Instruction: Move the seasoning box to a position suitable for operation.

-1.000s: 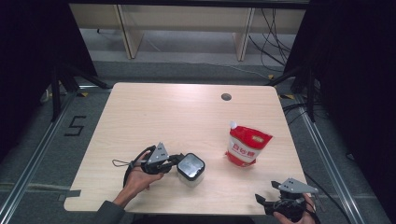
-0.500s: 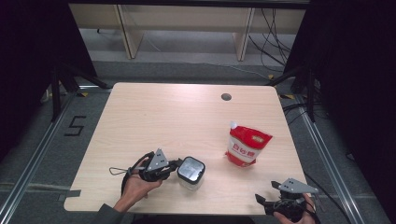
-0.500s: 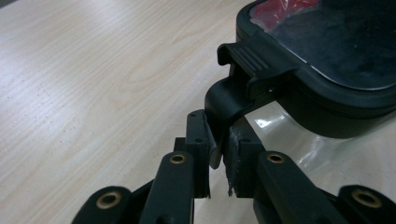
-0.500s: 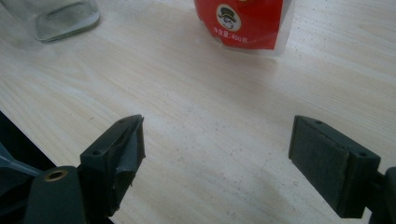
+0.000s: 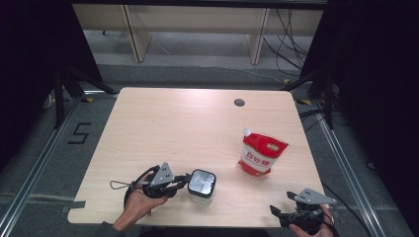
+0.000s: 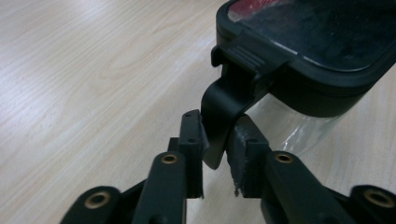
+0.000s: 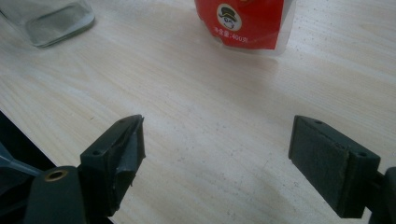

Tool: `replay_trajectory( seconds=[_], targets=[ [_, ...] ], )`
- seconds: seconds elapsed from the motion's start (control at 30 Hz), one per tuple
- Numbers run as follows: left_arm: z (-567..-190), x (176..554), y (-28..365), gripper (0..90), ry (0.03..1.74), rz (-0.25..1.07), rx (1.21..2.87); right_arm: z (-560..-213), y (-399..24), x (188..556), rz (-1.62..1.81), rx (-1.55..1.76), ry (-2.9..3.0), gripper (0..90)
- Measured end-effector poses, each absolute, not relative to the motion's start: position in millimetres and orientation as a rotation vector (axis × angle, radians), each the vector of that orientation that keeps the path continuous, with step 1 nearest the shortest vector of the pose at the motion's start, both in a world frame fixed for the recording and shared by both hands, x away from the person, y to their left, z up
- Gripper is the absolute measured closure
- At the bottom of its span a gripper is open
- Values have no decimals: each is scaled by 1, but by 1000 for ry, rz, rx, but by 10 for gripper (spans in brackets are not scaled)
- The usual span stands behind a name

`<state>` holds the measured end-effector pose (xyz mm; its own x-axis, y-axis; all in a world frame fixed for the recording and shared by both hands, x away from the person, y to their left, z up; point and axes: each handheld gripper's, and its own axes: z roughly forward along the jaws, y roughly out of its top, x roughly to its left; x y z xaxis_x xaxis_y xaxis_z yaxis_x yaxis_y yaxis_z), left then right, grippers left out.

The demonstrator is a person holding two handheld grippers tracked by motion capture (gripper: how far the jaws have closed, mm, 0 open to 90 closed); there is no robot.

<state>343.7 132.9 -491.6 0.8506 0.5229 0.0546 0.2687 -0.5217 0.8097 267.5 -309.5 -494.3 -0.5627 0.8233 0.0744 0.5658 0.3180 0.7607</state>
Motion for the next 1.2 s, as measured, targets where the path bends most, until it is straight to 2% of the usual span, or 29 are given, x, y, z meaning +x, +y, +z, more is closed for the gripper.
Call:
replay_trajectory(
  seconds=[0.13, 0.3, 0.8, 1.2],
  targets=[
    [-492, 350, 130, 677, 506, 360, 2158, -495, -309, 267, 1104, 1241, 2267, 194],
    [-493, 349, 132, 746, 465, 363, 2180, -495, -309, 267, 1107, 1250, 2265, 195],
    [-491, 335, 142, 736, 465, 317, 2191, -495, -310, 268, 1104, 1216, 2270, 194],
    [-490, 330, 134, 731, 492, 294, 2197, -495, -309, 268, 1109, 1235, 2270, 194]
  ],
)
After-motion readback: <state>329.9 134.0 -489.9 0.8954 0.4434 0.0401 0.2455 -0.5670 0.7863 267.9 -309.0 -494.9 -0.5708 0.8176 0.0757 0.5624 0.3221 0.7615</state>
